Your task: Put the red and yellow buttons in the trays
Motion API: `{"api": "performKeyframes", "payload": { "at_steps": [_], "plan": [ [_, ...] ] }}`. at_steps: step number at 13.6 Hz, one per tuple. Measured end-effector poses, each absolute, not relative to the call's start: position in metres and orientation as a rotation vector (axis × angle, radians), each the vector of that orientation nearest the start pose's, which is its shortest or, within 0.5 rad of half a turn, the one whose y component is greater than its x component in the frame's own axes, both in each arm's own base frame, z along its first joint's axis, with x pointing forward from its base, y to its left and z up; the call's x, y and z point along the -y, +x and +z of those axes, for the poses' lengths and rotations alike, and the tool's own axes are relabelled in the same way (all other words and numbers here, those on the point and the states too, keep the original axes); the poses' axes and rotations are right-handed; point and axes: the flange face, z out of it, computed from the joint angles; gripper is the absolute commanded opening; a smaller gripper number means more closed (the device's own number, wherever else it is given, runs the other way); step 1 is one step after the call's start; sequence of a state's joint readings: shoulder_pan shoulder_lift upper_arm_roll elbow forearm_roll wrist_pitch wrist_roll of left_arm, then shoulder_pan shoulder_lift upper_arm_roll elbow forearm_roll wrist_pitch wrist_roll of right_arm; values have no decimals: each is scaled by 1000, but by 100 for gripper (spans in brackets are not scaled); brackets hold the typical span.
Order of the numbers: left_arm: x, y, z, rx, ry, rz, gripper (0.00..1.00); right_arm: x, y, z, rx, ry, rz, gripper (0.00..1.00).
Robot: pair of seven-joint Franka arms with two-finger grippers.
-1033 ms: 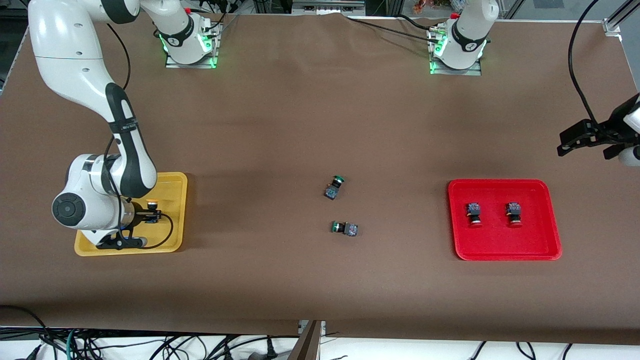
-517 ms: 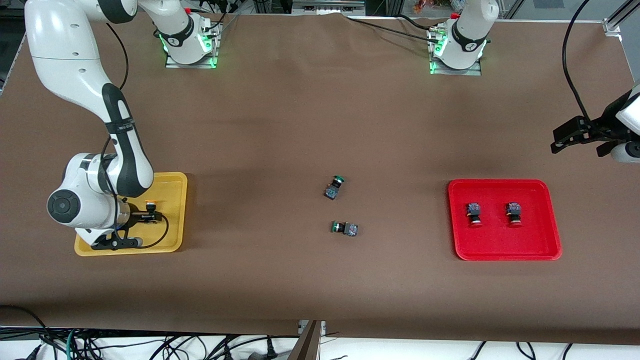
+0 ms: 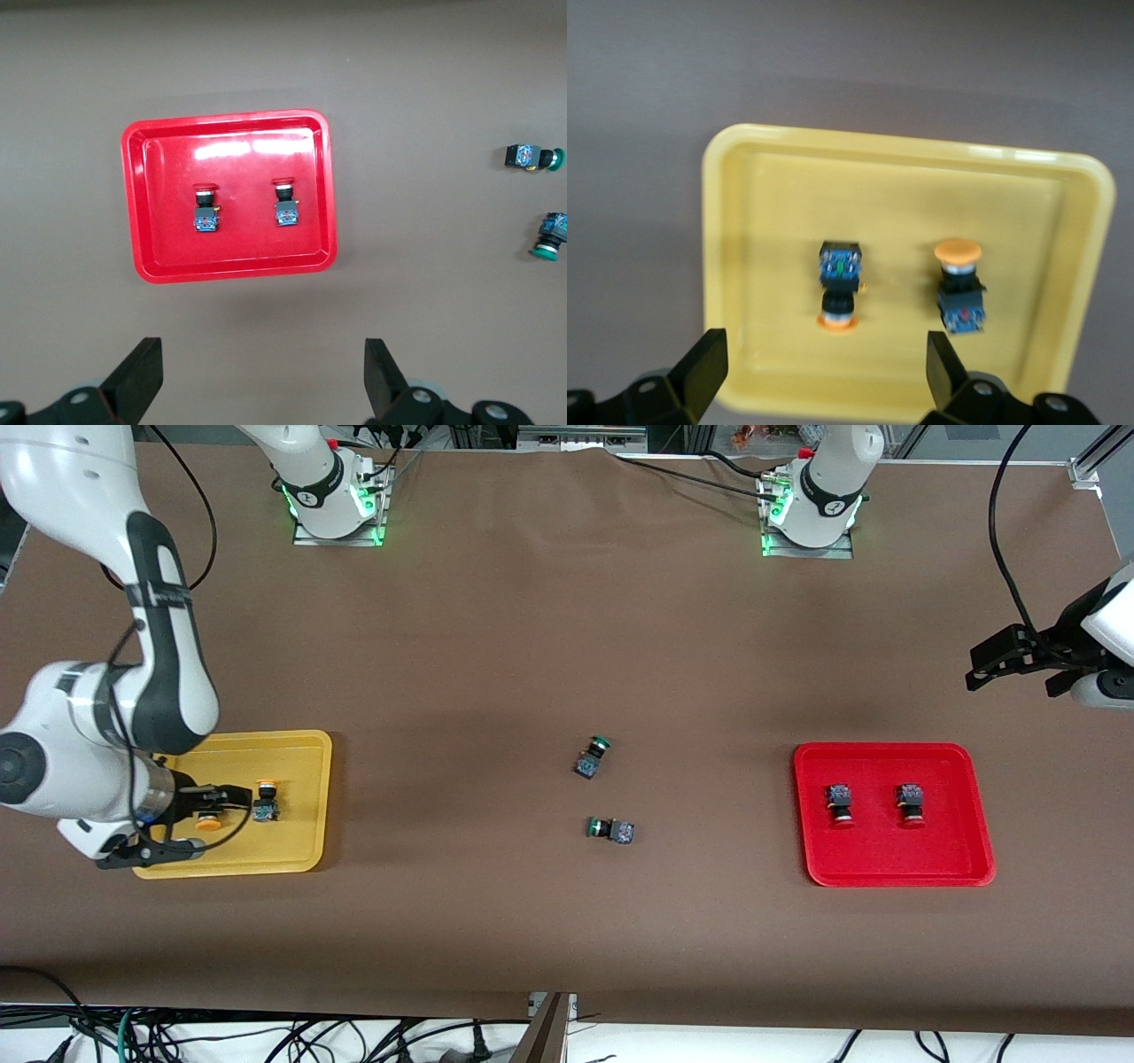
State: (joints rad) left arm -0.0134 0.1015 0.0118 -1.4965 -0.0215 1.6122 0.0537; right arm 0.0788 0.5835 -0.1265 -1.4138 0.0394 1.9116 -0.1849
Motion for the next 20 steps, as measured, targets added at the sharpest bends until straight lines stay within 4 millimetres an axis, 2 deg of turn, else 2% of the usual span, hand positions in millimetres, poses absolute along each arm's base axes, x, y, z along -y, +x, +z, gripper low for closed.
{"api": "performKeyframes", "payload": {
  "at_steps": [3,6,11,15,18,20],
  "plan": [
    [3,589,605,-85,-3160,-21,100,10,691,408,230,-3135,205,99],
    [2,589,605,-82,-3160,-13,100,7,683,448,234,-3121,269,99],
    [2,589,605,-91,-3145,-11,100,-9,669,496,169,-3115,339,99],
    [4,588,605,-102,-3145,-11,100,-24,647,551,198,-3111,277,100],
    [5,588,605,-105,-3145,-11,100,-24,625,575,205,-3104,251,100],
    [6,588,605,-109,-3145,-11,100,-15,612,590,190,-3100,225,99]
  ]
}}
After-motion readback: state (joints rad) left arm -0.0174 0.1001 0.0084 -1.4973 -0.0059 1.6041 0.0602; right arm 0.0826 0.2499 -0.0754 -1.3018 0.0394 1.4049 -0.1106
